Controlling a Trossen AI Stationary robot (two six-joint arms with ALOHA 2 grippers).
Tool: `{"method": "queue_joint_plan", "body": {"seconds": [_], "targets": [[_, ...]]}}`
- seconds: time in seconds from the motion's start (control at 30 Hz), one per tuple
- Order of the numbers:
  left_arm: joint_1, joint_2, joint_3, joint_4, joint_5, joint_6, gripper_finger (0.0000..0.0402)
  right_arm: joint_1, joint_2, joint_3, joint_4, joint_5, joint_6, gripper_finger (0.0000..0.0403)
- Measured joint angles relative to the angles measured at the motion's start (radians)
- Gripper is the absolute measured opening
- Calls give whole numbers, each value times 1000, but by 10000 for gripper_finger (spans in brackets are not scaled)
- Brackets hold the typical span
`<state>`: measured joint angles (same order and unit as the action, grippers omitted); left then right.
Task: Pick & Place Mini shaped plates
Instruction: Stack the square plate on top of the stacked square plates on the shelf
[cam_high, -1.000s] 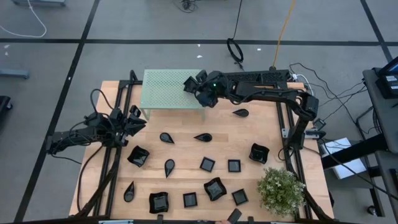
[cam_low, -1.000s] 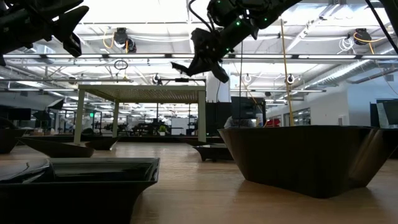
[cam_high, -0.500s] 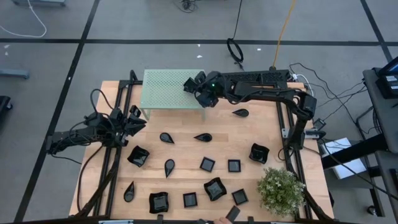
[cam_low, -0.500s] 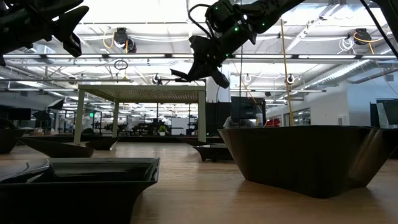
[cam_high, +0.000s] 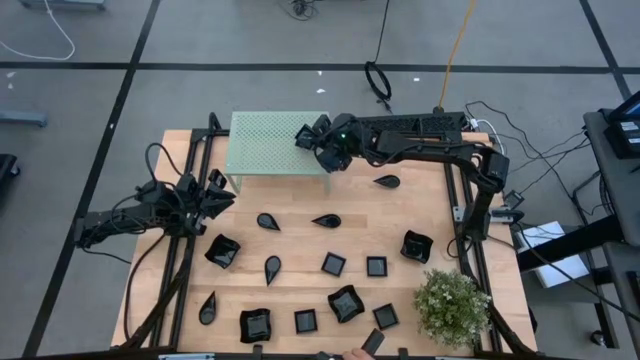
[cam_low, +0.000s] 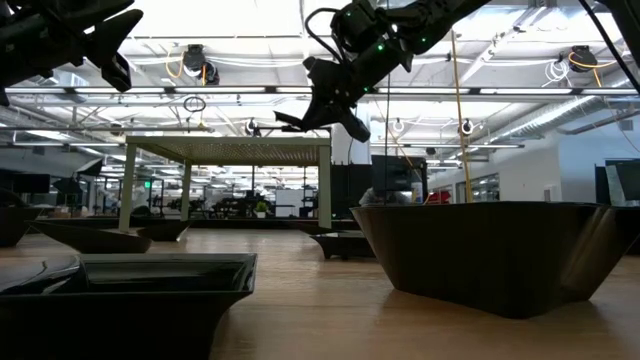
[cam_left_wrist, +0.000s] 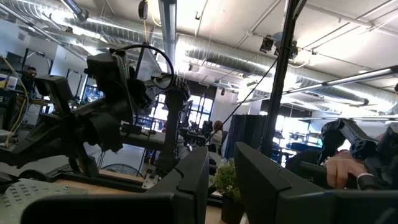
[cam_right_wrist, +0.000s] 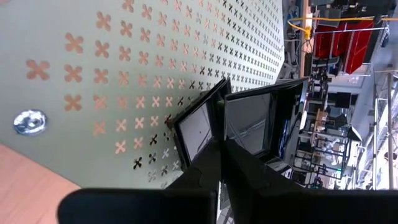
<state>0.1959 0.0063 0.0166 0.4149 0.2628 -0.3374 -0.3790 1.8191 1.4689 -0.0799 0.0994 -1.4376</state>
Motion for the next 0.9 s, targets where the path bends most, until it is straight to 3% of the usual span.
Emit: {"method": "queue_joint_plan", "body": {"seconds": [0.6, 0.9], "targets": [[0, 0, 0, 0, 0, 0, 81, 0, 0, 0, 0, 0, -69, 11], [0, 0, 0, 0, 0, 0, 81, -3, 0, 0, 19, 5, -67, 63]]}}
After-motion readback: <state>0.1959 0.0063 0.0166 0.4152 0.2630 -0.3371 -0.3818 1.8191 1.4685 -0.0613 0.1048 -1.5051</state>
